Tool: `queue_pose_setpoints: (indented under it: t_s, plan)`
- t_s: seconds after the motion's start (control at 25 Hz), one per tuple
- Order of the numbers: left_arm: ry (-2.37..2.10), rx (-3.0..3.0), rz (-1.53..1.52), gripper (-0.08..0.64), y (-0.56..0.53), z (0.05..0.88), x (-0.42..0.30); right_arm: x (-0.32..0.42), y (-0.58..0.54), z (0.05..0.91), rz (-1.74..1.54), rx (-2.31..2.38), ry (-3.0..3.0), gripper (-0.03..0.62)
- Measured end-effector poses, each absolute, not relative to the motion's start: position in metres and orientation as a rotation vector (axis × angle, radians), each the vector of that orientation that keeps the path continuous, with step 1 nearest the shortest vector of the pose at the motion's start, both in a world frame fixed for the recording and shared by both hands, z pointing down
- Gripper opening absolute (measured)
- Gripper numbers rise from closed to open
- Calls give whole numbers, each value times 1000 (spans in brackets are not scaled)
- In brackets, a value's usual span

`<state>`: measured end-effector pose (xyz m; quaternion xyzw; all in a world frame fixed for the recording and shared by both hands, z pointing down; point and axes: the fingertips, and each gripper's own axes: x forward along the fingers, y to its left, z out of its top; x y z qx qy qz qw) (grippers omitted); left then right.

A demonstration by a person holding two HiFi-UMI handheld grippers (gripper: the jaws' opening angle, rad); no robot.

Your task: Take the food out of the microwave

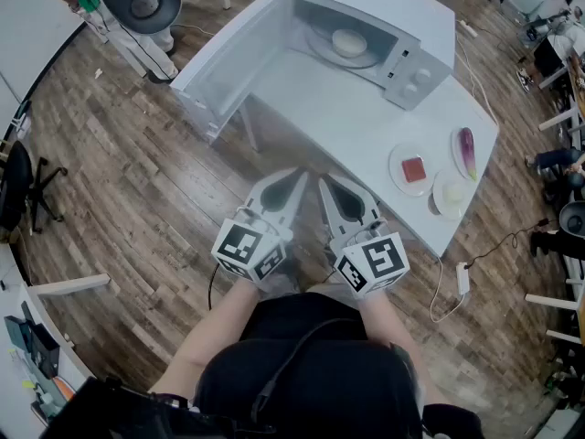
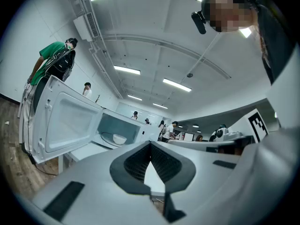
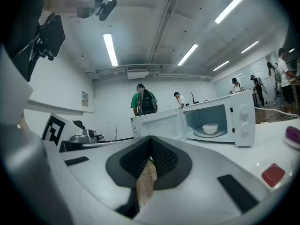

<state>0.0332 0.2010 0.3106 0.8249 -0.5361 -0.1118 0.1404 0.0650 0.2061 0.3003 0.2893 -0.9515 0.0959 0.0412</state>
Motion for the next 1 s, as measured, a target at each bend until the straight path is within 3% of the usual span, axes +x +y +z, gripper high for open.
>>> queue_pose_setpoints:
  t_s: [1.0]
  plan:
    - [-1503,2326,-331,11,185,336,3,46,178,323,374,994,-2839,20]
